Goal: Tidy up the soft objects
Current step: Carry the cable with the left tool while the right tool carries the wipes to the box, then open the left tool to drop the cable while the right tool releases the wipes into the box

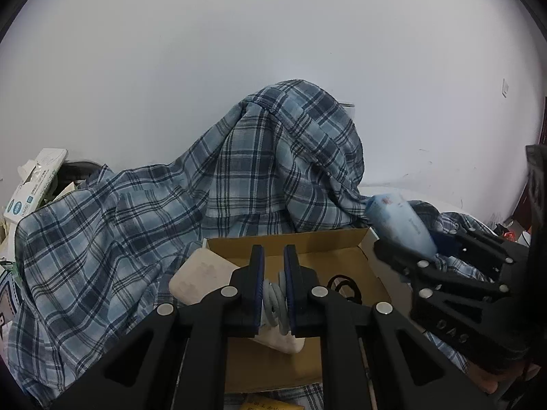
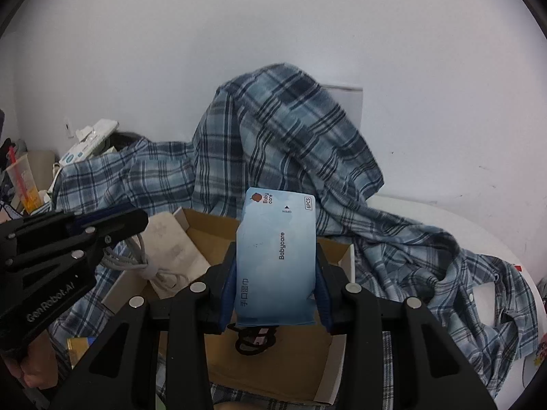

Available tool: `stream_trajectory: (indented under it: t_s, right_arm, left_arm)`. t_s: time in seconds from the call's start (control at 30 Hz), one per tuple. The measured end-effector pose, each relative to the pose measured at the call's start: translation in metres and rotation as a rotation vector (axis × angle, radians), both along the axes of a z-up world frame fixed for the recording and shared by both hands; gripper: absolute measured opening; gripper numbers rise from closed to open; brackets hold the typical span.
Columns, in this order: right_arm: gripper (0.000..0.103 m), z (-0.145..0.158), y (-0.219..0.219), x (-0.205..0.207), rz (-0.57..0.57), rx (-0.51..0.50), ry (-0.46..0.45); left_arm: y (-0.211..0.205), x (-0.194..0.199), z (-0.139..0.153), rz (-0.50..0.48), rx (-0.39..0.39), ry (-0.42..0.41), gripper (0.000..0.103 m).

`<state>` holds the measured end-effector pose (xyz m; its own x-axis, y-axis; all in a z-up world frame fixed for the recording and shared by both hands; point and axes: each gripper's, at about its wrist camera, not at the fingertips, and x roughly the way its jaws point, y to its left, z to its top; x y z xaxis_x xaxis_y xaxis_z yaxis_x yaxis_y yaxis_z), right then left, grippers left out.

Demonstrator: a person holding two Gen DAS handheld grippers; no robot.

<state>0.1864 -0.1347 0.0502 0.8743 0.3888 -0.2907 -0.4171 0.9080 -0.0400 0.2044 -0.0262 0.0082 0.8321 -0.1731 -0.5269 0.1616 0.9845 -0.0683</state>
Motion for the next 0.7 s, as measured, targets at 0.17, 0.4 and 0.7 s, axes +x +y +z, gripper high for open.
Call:
stream_trajectory:
  t_s: [0.17, 0.4, 0.7]
  right_arm:
    - [0.038, -0.007, 0.003, 0.009, 0.000, -0.005, 0.033]
    - [0.047, -0.015, 0.006, 0.015, 0.004, -0.021, 0.055]
    - [0.062, -0.013, 0.000, 0.015, -0.006, 0.000, 0.053]
  left_arm:
    - [-0.001, 0.000, -0.001, -0.007, -0.011, 0.009, 0.012]
    - [0.006, 0.007, -0.008, -0.004, -0.049, 0.052, 0.030]
    - [0.012, 0.005, -0.007, 0.030, -0.055, 0.020, 0.079]
